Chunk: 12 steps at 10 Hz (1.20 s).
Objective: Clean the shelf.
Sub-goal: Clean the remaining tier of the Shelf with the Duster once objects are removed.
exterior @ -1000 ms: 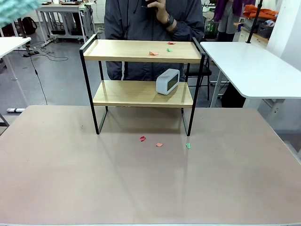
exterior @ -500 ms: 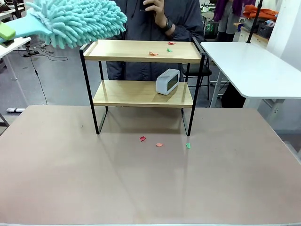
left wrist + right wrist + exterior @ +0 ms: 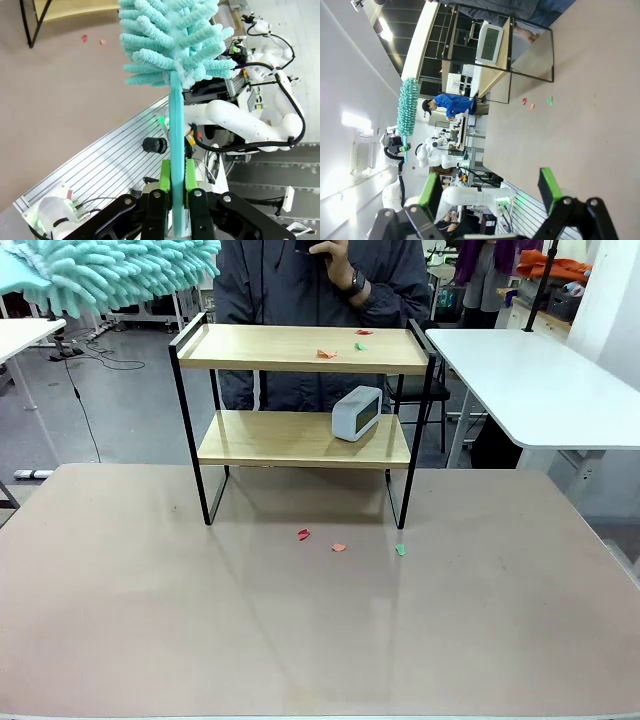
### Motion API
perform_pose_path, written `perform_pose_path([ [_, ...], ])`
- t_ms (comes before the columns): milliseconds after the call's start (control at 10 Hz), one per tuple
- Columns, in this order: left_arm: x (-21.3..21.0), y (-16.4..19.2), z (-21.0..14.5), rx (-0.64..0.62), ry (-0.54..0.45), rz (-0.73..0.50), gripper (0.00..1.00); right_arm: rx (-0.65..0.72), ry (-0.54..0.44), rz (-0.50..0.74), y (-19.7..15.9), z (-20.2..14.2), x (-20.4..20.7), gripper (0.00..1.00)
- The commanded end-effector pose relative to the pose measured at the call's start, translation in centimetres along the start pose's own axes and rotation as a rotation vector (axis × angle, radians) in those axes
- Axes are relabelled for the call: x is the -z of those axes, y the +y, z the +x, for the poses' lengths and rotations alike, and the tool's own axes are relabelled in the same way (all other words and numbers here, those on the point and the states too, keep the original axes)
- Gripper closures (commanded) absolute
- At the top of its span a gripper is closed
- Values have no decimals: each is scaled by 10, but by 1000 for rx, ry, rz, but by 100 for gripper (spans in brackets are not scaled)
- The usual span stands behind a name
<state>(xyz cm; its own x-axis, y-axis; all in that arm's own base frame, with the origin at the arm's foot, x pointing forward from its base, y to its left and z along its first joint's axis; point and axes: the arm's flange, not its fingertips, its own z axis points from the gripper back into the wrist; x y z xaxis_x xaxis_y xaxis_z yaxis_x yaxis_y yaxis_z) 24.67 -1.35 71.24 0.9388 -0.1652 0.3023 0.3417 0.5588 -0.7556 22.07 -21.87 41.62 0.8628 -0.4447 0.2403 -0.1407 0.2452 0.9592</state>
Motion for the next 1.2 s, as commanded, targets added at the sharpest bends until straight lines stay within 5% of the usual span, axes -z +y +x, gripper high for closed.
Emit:
perform_pose_path([
  [0,33,-11,46,7,26,26,88,-28,4,5,0,1,-2,0],
  [100,43,-20,74,-23,11,65,100,-28,4,5,0,1,-2,0],
  [500,96,-41,150,-23,17,180,100,-28,4,5,0,1,-2,0],
  [1100,152,-13,180,-87,-74,326,100,-28,4,5,0,1,-2,0],
])
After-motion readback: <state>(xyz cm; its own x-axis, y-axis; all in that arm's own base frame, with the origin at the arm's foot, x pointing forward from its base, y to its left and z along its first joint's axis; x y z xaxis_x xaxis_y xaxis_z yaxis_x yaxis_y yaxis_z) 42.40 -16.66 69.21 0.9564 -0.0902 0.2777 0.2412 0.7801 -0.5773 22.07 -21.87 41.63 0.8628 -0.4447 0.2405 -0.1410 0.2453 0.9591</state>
